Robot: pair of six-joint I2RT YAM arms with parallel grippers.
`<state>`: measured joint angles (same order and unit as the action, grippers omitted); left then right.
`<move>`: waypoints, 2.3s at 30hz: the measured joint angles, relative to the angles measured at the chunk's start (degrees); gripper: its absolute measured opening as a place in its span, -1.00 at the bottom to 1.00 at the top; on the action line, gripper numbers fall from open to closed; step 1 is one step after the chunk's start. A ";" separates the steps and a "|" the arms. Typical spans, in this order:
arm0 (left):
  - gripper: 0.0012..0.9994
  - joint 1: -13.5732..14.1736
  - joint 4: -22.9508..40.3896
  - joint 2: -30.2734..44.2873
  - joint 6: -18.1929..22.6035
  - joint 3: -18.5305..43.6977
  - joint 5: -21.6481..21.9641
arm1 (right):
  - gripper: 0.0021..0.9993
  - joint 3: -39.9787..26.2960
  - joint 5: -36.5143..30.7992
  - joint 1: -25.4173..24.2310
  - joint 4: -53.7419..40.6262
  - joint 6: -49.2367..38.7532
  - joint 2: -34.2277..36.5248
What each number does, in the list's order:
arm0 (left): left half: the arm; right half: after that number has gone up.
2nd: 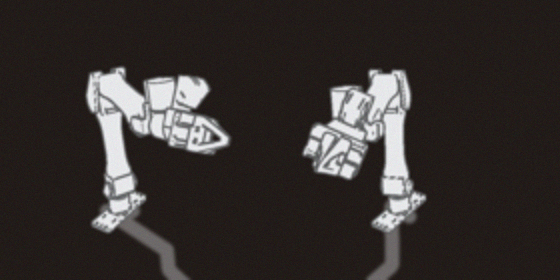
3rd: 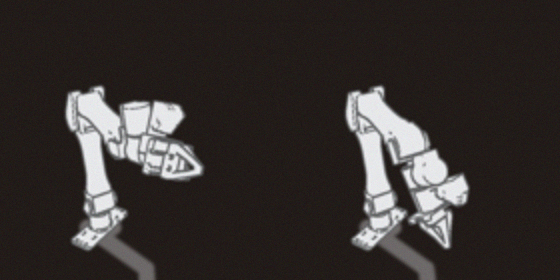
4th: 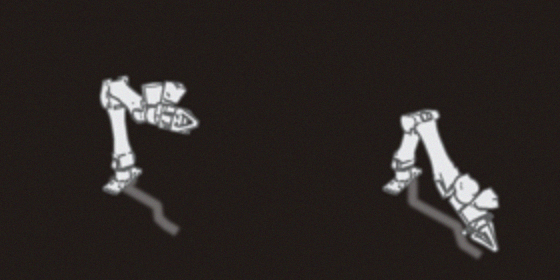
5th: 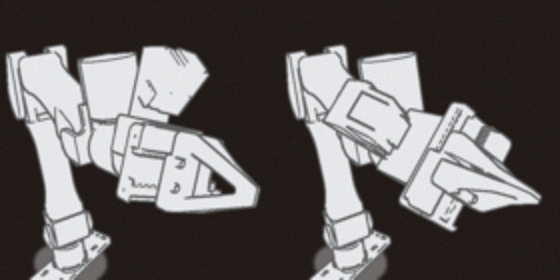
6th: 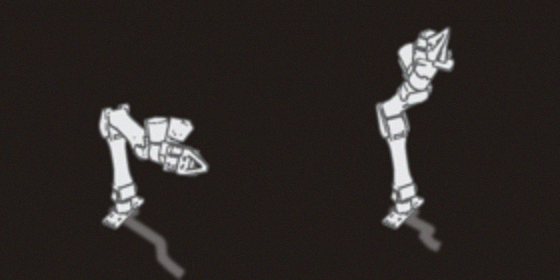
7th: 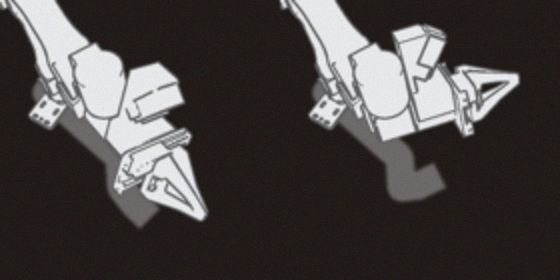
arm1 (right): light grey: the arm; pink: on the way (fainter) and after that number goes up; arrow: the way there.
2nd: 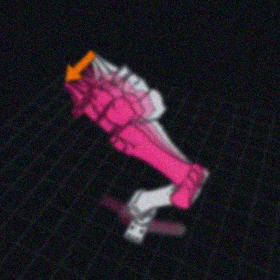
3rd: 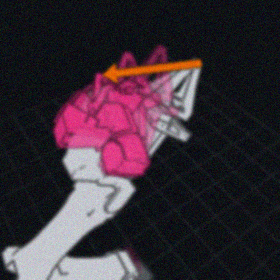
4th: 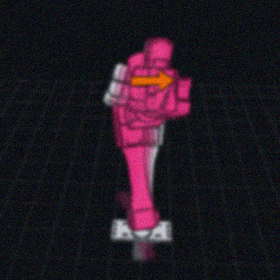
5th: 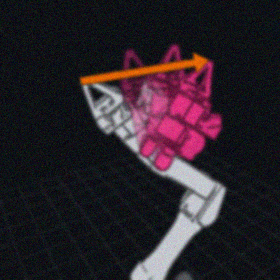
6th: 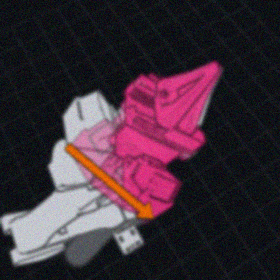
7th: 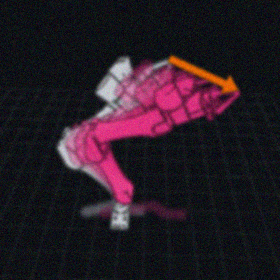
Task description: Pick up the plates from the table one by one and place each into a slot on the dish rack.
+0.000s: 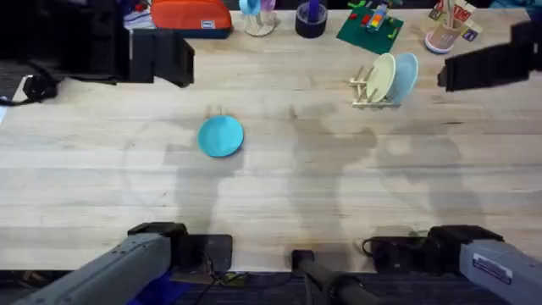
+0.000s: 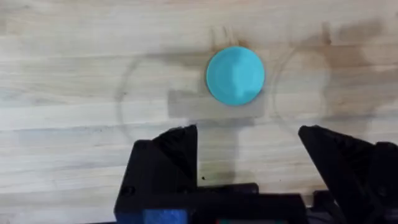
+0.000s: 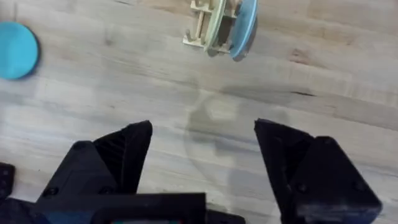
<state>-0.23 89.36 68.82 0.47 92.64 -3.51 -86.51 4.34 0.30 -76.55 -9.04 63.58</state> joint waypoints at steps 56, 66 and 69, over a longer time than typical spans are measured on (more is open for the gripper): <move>-0.92 -3.94 2.80 15.02 7.12 0.02 -17.56 | 0.99 -0.99 -0.01 0.00 0.02 -1.53 5.41; -0.92 -12.22 -0.93 15.02 12.53 -6.40 -23.42 | 0.99 -0.99 -0.02 0.00 0.00 -1.54 5.41; -0.92 -13.70 -3.80 15.02 13.66 -10.77 -25.42 | 0.99 -0.99 -0.01 0.00 0.02 -1.54 5.41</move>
<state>-13.93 85.56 83.83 14.13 81.87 -28.92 -87.50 4.33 0.30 -76.53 -10.58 68.99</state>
